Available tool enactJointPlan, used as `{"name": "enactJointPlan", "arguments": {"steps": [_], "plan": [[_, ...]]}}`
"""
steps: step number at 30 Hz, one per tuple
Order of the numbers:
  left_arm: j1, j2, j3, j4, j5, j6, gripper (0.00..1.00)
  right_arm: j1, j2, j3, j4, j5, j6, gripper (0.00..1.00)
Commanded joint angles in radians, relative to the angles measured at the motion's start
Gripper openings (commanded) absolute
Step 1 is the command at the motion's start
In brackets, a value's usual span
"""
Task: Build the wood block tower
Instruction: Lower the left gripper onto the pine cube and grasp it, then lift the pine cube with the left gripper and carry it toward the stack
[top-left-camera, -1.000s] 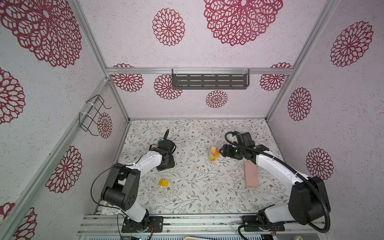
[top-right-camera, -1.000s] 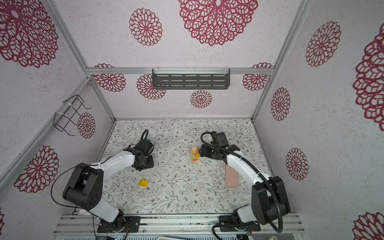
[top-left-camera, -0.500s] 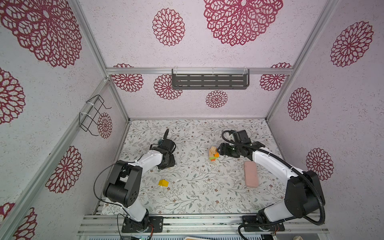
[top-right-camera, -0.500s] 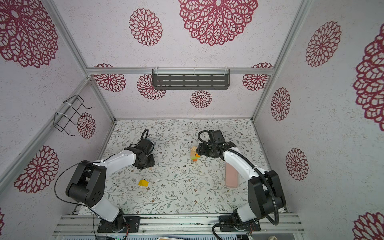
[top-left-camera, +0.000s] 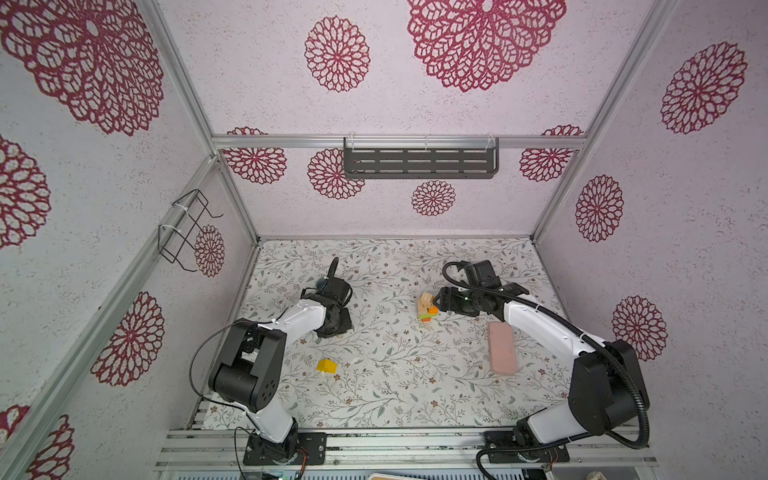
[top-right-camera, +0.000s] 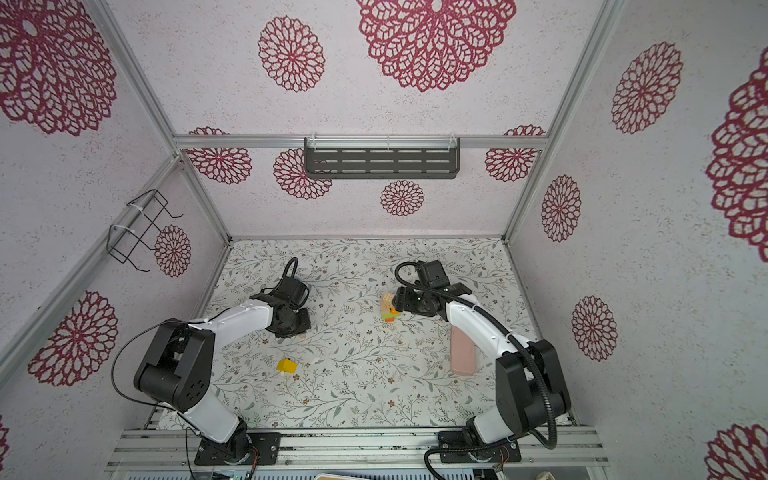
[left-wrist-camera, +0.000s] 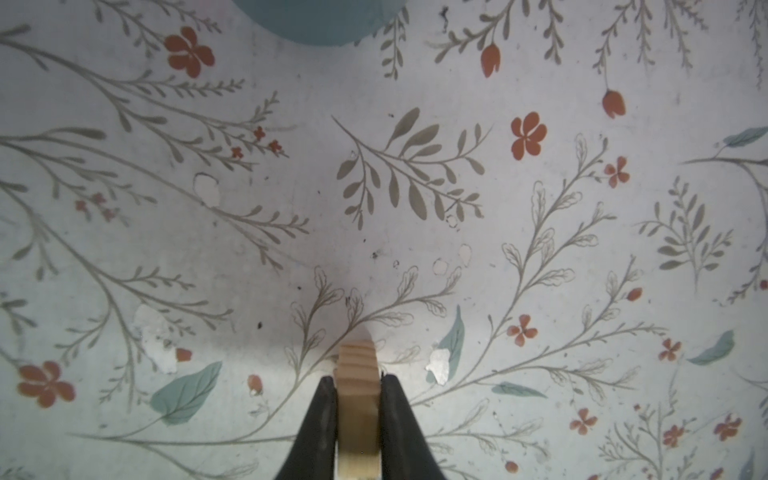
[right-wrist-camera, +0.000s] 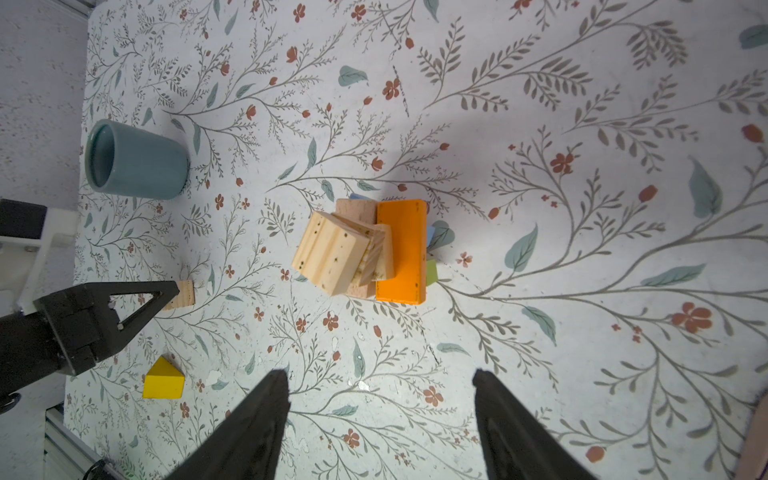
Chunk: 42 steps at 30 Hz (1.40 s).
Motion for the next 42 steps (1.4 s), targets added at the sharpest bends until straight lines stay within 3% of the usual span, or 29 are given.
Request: {"name": "enactJointPlan", "arguments": {"steps": [1, 13, 19, 27, 42], "plan": [[0.007, -0.021, 0.026, 0.008, 0.014, -0.011, 0.14, 0.004, -0.014, 0.004, 0.005, -0.008, -0.018, 0.74], [-0.01, -0.069, 0.087, 0.055, 0.142, -0.025, 0.14, -0.011, -0.086, -0.049, 0.003, 0.0, -0.027, 0.74], [-0.017, -0.04, 0.065, 0.277, 0.311, -0.097, 0.13, -0.053, -0.14, -0.087, -0.007, -0.01, -0.038, 0.74], [-0.063, 0.065, 0.048, 0.583, 0.449, -0.175, 0.13, -0.115, -0.203, -0.129, -0.029, -0.028, -0.056, 0.74], [-0.137, 0.162, -0.077, 0.787, 0.49, -0.236, 0.12, -0.123, -0.208, -0.121, -0.048, -0.017, -0.07, 0.74]]}}
